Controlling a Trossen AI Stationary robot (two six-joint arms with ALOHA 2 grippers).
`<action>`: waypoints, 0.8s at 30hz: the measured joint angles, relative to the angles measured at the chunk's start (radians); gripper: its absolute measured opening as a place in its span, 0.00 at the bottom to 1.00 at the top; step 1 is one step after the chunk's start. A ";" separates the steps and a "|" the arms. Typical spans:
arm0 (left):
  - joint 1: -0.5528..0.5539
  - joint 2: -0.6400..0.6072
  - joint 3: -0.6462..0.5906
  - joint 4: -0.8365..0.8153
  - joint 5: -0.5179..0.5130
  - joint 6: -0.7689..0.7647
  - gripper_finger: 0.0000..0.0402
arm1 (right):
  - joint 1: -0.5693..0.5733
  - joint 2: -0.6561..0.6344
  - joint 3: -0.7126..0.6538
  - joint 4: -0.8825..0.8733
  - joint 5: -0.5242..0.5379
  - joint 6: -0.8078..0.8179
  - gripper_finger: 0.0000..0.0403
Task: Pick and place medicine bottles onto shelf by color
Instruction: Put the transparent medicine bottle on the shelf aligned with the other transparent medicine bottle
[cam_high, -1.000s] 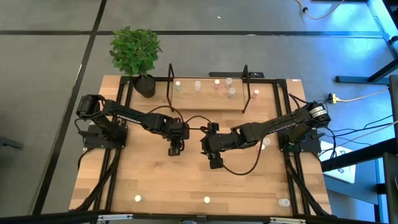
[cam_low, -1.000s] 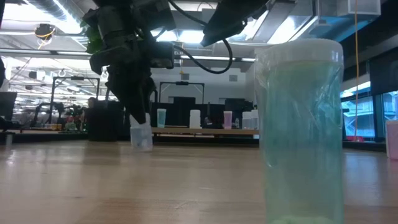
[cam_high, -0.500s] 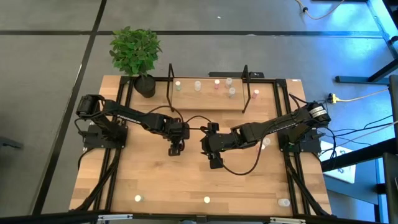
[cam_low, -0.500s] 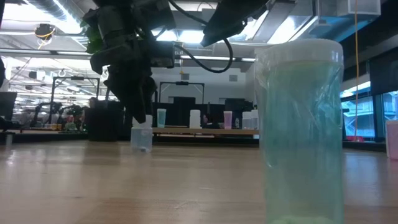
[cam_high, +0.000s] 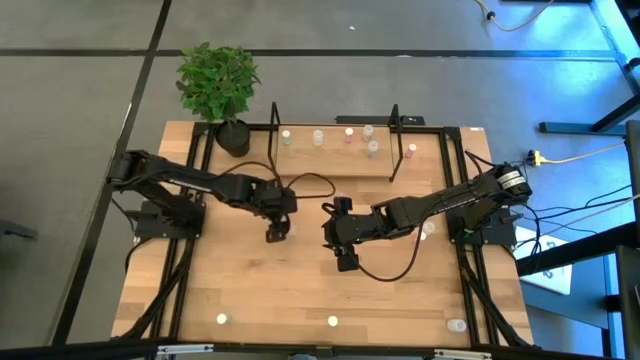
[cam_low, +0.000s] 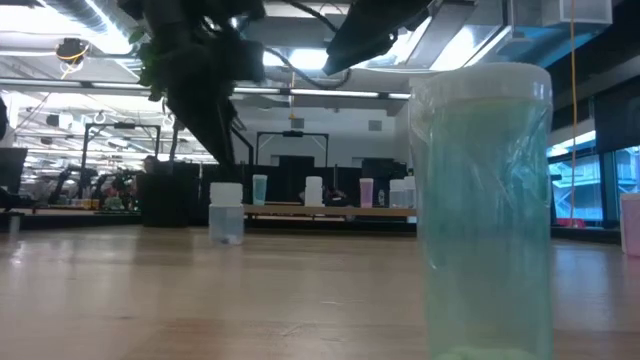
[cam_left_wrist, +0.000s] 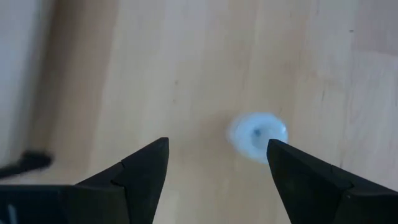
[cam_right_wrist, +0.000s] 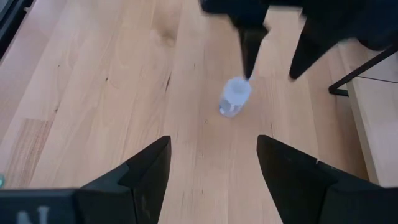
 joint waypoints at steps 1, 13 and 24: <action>-0.006 -0.022 0.000 -0.013 -0.014 -0.009 0.66 | 0.000 0.000 0.000 0.000 0.000 0.000 0.60; -0.235 -0.257 0.000 -0.150 -0.219 -0.197 0.66 | 0.000 -0.001 0.000 0.015 0.000 0.000 0.60; -0.573 -0.311 0.000 -0.310 -0.529 -0.491 0.66 | 0.000 -0.001 0.000 0.025 0.000 0.000 0.60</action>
